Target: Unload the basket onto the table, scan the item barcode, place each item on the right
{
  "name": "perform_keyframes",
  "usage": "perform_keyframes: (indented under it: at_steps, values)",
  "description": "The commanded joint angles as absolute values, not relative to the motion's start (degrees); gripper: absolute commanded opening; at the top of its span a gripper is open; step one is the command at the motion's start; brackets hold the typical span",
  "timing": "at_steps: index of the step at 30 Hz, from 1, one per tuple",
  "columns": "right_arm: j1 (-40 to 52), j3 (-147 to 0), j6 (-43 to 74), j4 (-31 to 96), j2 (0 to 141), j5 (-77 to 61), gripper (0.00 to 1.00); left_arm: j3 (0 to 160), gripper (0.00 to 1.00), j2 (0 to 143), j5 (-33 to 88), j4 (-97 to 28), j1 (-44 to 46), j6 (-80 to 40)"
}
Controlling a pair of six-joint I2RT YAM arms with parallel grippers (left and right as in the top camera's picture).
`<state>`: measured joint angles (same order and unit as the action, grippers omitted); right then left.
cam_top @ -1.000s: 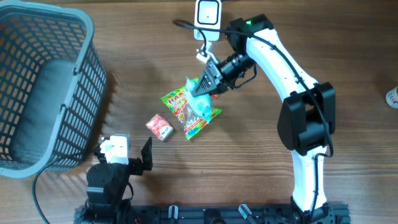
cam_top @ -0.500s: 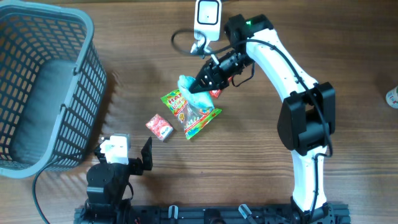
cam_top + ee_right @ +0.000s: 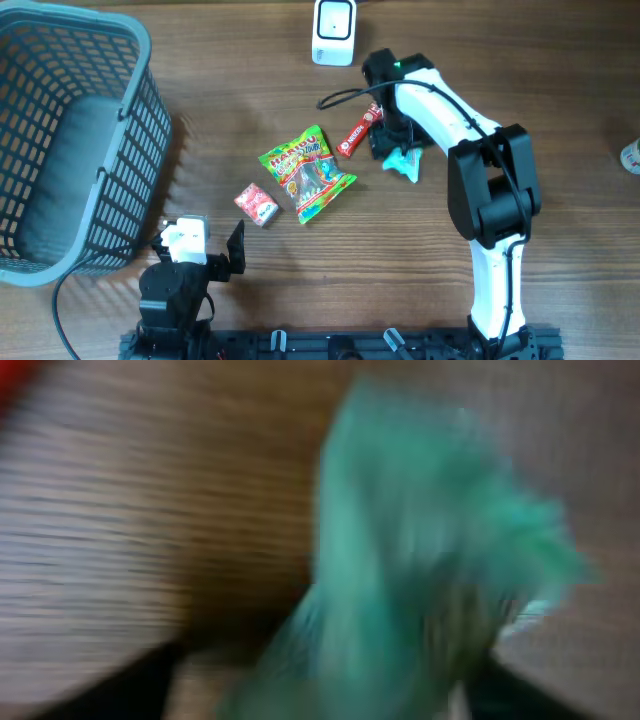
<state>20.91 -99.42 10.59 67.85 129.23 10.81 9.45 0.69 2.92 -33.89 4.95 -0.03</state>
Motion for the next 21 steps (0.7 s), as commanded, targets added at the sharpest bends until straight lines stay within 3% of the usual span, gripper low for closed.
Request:
perform_keyframes:
  at_steps: [1,7,12,19,21]
  values:
    - [21.15,-101.58,15.05,70.3,129.12,14.17,1.0,8.84,1.0,0.38,2.74,-33.65,4.64,0.86]
    - [22.37,-106.78,22.61,77.25,129.01,15.09,1.0,8.84,1.0,0.38,2.74,-33.65,4.64,0.86]
    - [24.27,-101.8,25.89,72.25,129.03,22.06,0.99,8.84,1.0,0.38,2.74,-33.65,4.64,0.89]
    - [24.91,-90.17,32.47,65.3,129.03,30.15,0.82,8.84,1.0,0.38,2.74,-33.65,4.64,0.86]
    - [24.91,-89.78,34.61,64.93,129.03,32.34,0.66,8.84,1.0,0.38,2.74,-33.65,4.64,0.86]
